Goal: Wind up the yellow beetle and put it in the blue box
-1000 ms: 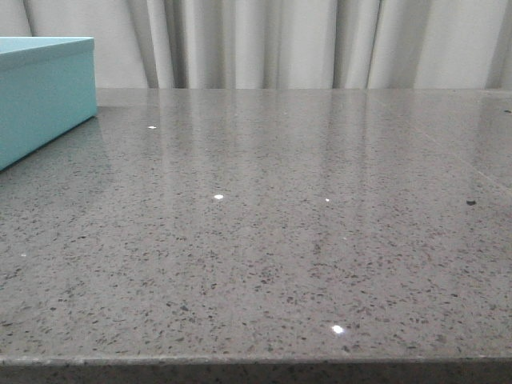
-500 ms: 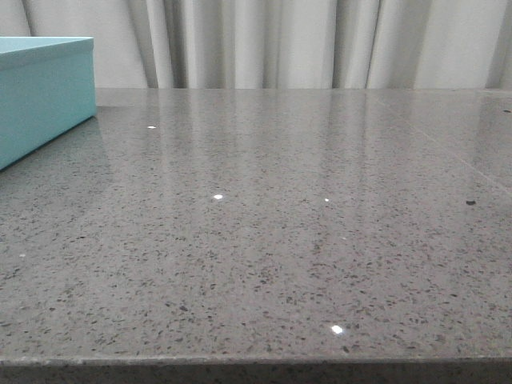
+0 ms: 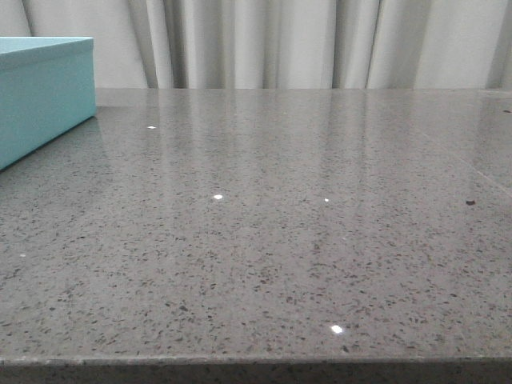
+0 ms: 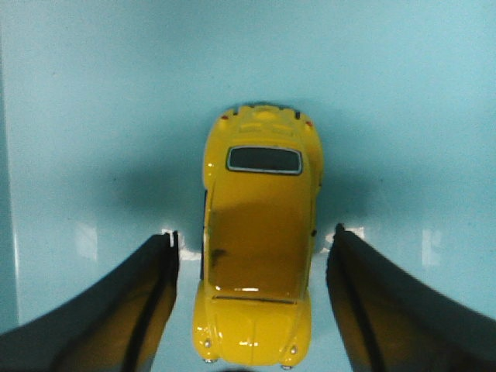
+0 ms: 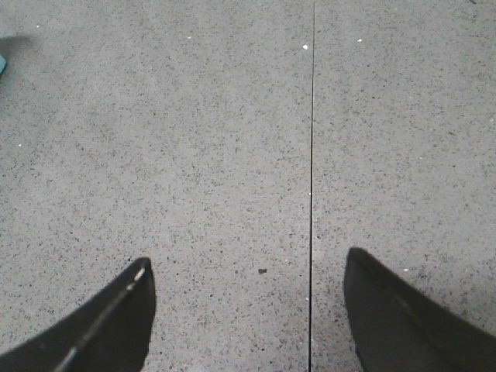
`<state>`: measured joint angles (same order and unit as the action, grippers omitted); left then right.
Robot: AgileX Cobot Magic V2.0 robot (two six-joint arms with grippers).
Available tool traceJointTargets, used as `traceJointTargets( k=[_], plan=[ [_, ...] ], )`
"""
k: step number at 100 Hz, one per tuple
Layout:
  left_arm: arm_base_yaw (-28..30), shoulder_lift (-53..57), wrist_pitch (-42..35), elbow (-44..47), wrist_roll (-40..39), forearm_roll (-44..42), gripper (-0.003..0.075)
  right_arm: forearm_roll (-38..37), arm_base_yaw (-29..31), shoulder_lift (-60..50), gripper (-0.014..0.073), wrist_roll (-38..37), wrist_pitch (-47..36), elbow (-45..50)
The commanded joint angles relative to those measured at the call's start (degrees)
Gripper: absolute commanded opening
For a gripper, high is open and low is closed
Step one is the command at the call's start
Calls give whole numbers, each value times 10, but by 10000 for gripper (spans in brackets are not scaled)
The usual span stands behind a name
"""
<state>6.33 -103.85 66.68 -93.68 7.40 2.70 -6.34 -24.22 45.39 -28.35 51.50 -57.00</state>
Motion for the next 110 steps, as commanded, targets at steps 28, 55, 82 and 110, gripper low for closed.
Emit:
traceJointTargets(
  k=[28,55,82,110],
  plan=[
    [0,140,-72,-16,14,37,379,-32,1,-43,517,29,-89,2],
    [0,263,-102,6,38,54,210,-80,1,-125,517,29,-156,74],
    [0,397,-146,138,58,90,43,-82,1,-176,239,29,-151,125],
    [0,568,-225,327,58,110,-18,-82,1,-198,-65,29,-150,141]
  ],
)
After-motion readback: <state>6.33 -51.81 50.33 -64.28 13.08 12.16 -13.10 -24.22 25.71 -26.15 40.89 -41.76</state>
